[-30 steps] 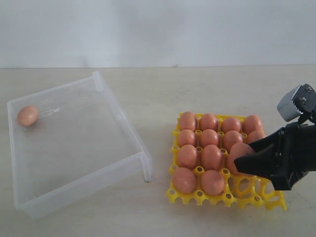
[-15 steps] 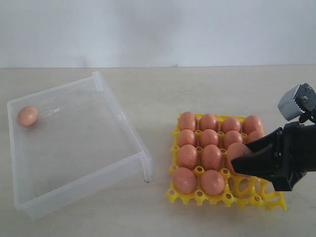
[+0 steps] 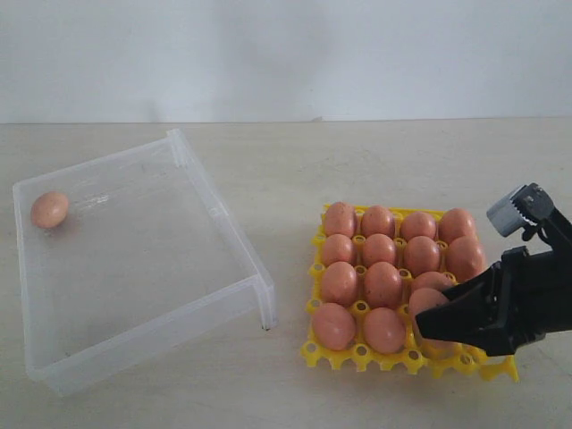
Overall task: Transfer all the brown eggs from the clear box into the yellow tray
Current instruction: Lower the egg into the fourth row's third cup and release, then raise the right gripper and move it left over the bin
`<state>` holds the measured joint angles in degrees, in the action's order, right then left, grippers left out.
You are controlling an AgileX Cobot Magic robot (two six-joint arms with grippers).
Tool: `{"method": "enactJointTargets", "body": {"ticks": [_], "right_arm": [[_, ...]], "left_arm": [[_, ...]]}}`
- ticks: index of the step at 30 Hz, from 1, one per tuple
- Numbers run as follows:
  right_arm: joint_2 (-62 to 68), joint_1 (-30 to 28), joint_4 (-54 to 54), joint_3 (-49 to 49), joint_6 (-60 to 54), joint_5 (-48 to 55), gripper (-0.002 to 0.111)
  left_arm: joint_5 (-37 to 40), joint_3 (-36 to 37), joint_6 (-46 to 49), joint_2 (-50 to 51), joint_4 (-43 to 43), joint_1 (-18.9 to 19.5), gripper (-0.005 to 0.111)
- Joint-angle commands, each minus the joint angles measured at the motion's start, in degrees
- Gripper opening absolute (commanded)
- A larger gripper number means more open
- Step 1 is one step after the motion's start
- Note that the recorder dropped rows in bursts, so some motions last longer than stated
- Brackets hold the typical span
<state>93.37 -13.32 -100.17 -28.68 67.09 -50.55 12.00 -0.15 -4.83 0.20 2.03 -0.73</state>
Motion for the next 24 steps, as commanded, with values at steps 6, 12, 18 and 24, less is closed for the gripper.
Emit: {"method": "enactJointTargets", "body": {"ticks": [6,12,18,24], "right_arm": [[0.5,-0.2,0.2,0.0,-0.1,-0.4,0.000],[0.5,-0.2,0.2,0.0,-0.1,-0.4,0.015],[0.5,-0.2,0.6,0.0,-0.1,-0.3,0.047],[0.5,-0.2,2.5,0.0,-0.1,-0.2,0.050]], "left_arm": [[-0.1,0.1,-0.1,-0.2,0.1,0.1,0.004],[-0.1,0.1,-0.1,-0.2,0.1,0.1,0.004],[-0.1,0.1,-0.1,-0.2,0.1,0.1,0.004],[-0.1,0.1,-0.1,-0.2,0.1,0.1,0.004]]}}
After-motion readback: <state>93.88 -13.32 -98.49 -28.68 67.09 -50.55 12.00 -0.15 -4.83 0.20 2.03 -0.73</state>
